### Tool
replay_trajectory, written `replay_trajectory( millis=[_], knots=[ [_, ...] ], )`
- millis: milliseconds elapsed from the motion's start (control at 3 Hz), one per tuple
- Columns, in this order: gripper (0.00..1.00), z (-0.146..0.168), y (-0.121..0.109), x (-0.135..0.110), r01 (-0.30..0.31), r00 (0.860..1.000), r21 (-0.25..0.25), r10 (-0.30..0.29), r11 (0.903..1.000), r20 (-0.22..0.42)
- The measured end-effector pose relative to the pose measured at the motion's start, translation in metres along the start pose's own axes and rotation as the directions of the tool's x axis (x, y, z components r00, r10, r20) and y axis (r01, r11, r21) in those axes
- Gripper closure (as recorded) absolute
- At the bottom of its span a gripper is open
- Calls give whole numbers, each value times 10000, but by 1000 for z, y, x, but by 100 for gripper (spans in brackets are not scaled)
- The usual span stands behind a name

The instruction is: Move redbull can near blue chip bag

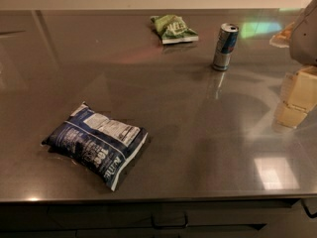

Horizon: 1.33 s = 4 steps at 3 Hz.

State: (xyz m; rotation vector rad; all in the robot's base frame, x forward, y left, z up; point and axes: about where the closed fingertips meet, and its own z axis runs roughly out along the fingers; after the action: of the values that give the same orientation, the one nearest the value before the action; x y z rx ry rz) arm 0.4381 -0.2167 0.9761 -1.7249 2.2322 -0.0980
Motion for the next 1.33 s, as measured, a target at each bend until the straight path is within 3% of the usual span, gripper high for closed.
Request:
replay_trajectory(
  millis=[667, 1333],
  knots=[
    [0, 2, -8, -4, -77, 9998, 97, 76, 9999, 182],
    [0, 43, -63, -31, -592, 9865, 317, 536, 9977, 1546]
  ],
)
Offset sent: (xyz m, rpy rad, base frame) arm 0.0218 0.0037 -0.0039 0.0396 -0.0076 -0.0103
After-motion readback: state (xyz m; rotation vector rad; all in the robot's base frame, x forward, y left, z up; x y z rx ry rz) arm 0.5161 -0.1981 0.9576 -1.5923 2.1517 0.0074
